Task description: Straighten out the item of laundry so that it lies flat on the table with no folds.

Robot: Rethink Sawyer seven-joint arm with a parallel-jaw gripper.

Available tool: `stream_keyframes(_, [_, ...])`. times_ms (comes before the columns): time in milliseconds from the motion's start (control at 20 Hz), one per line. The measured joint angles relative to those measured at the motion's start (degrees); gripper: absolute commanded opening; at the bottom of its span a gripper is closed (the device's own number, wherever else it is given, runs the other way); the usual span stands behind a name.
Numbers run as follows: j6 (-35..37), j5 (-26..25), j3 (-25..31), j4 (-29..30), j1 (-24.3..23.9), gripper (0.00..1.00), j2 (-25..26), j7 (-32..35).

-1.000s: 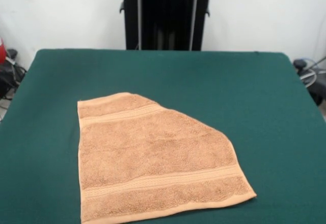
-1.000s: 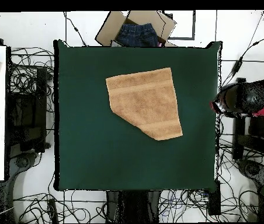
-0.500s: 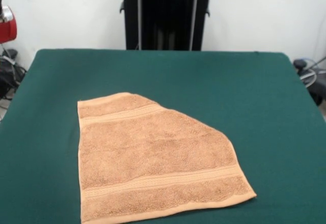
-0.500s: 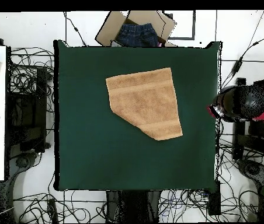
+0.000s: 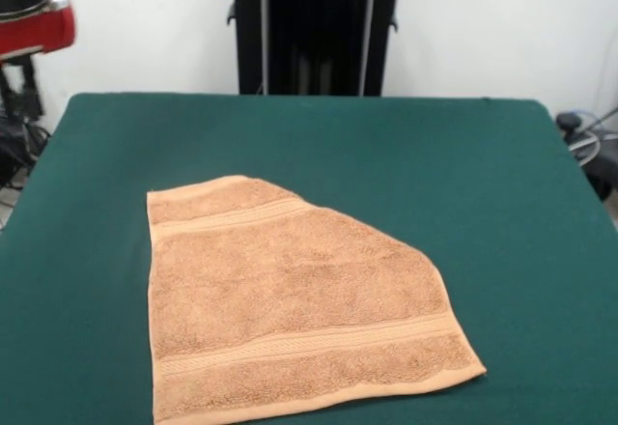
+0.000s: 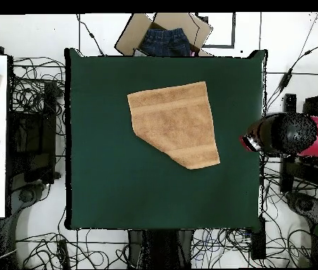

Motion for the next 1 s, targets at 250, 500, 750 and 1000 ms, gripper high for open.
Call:
stream_keyframes(250, [-10.1, 2.1, -4.0, 7.6, 2.8, 0.00, -1.9, 4.8])
stream_keyframes(500, [-22.8, 4.6, -9.0, 14.9, 7.4, 0.00, -2.5, 14.7])
stream_keyframes(750, [-30.3, 6.8, -13.0, 19.7, 11.6, 0.00, -2.1, 23.7])
stream_keyframes(1000, [-33.8, 8.1, -16.6, 22.9, 15.7, 0.00, -1.3, 29.8])
